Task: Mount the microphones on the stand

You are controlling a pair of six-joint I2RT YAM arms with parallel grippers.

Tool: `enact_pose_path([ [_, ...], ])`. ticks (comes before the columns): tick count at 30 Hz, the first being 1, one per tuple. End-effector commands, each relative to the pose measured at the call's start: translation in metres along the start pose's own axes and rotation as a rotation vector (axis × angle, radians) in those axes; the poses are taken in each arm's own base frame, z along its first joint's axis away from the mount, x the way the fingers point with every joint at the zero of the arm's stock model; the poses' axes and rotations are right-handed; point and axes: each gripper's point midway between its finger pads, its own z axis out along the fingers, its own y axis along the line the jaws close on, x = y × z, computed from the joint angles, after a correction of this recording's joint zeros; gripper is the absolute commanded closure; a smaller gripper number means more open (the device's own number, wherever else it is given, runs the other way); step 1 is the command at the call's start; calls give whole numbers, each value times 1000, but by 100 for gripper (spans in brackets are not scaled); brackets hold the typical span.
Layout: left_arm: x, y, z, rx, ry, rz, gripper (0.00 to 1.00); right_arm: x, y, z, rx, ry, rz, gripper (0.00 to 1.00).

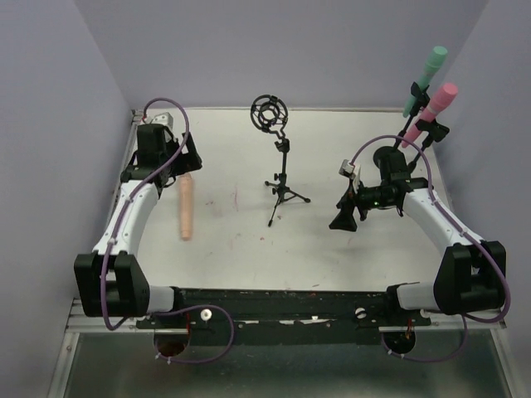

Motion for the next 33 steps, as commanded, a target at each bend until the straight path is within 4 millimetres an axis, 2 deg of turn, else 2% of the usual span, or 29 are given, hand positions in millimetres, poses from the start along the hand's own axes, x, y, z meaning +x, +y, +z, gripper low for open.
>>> enact_pose_path([
  [1, 68, 41, 15, -185, 336, -10, 4, 8, -2, -1, 9, 25, 14, 0],
  [6, 86, 58, 46, -250, 505, 17, 11, 8, -2, 0, 7, 25, 17, 0],
  [11, 92, 72, 64, -307, 570, 48, 19, 8, -2, -1, 10, 26, 14, 0],
  [21, 125, 83, 67, -327, 665, 51, 27, 5, 1, -2, 2, 18, 5, 0],
  [30, 151, 94, 76, -363, 756, 44, 28, 3, 2, -3, 0, 14, -5, 0],
  [33, 151, 94, 76, -366, 756, 41, 29, 3, 3, -3, -2, 14, -7, 0],
])
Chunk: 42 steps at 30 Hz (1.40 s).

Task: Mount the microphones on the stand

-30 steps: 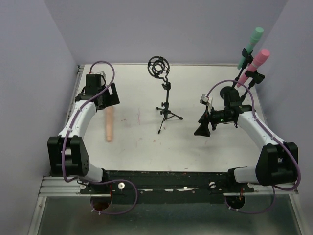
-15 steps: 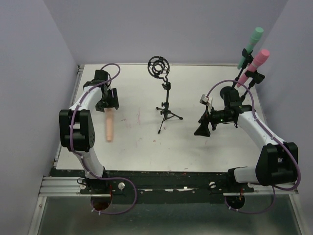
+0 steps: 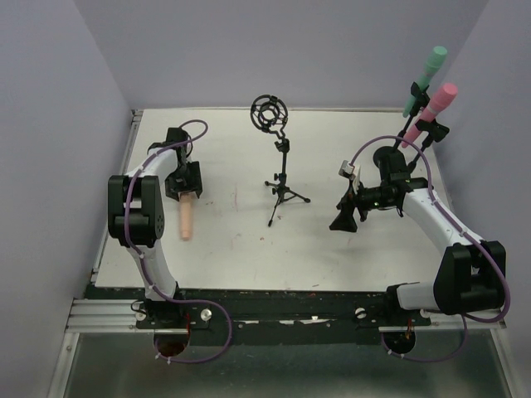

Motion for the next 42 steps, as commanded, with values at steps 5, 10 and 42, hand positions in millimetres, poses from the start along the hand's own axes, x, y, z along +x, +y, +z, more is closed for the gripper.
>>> enact_pose_path([
  [5, 3, 6, -1, -30, 27, 4, 36, 0, 3, -3, -3, 4, -12, 0],
  [10, 4, 7, 0, -36, 43, 6, 39, -1, 4, -4, -5, -1, -20, 0],
  [42, -2, -23, -35, 111, -84, 54, 90, -24, 44, -27, -73, -65, -165, 0],
])
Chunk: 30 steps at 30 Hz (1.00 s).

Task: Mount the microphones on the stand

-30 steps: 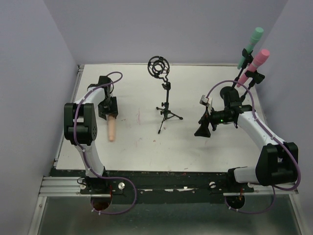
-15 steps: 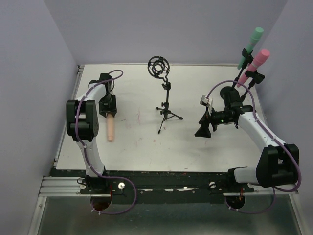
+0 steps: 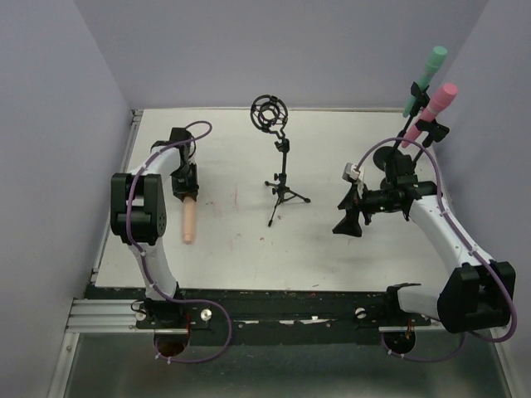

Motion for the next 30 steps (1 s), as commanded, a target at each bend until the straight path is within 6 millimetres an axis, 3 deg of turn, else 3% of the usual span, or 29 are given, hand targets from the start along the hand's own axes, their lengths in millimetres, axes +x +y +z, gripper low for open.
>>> enact_pose_path([
  [1, -2, -23, -54, 157, -211, -26, 93, -15, 28, -16, -68, -20, -65, 0],
  [5, 6, -48, -116, 346, -433, -42, 96, -24, 48, -27, -136, 3, -48, 0],
  [9, 31, -78, -179, 583, -618, 4, 97, -42, 66, -36, -206, -16, -30, 0],
  [17, 114, -113, -317, 968, -1031, 214, 99, -91, 78, -47, -210, -48, -53, 0],
  [20, 140, -127, -368, 1102, -1099, 290, 99, -110, 88, -42, -240, -48, -68, 0],
  [26, 161, -161, -459, 1328, -1188, 388, 100, -166, 118, -34, -349, -98, -65, 0],
  [30, 158, -199, -498, 1389, -1213, 412, 100, -188, 132, -41, -464, -161, -53, 0],
])
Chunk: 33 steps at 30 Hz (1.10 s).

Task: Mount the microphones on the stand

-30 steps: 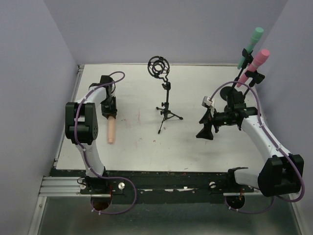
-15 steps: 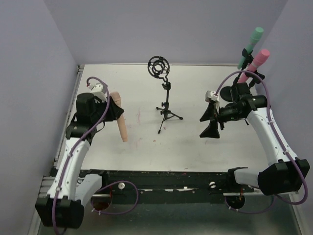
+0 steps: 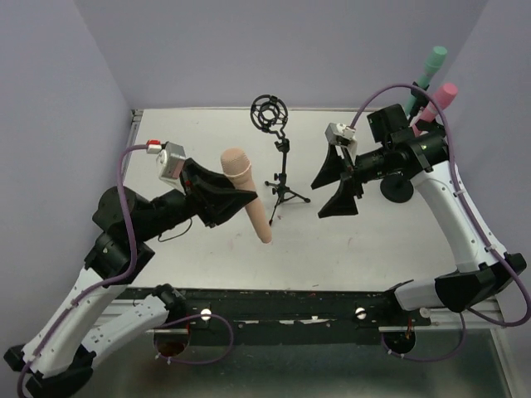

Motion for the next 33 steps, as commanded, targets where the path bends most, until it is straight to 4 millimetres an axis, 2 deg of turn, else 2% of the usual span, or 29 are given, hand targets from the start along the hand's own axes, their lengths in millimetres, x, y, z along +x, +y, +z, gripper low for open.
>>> enact_pose_path([
  [1, -40, -25, 50, 32, -107, 21, 100, -31, 19, 1, -128, -102, 59, 0],
  [5, -36, -26, 99, -2, -85, 30, 100, -47, 33, -6, -147, -135, 23, 0],
  [9, -31, -31, 134, 5, -83, 44, 100, -47, 44, -8, -159, -157, 41, 0],
  [13, -23, -34, 155, 3, -56, 70, 100, -47, 54, -9, -184, -182, 65, 0],
  [18, -22, -45, 165, 45, -77, 57, 100, -38, 46, -2, -180, -188, 134, 1],
  [20, -22, -45, 165, 43, -85, 52, 100, -39, 45, -3, -188, -201, 145, 10],
  [21, -20, -44, 165, 40, -83, 50, 100, -40, 47, -5, -208, -212, 157, 22],
  [22, -18, -43, 164, 34, -82, 48, 100, -41, 49, -7, -222, -224, 161, 29],
  [23, -18, -42, 163, 33, -86, 45, 100, -41, 50, -9, -235, -234, 169, 42],
  [25, -15, -41, 160, 33, -86, 34, 100, -41, 49, -11, -233, -242, 166, 59],
  [28, -11, -42, 158, 44, -88, -2, 96, -37, 47, -11, -214, -242, 156, 73],
  [29, -11, -43, 157, 48, -91, -17, 91, -36, 47, -10, -211, -242, 149, 75],
  [32, -5, -48, 154, 87, -101, -63, 44, -35, 51, -11, -213, -244, 125, 79],
  [33, -5, -52, 152, 115, -112, -67, 35, -35, 52, -12, -220, -245, 121, 79],
])
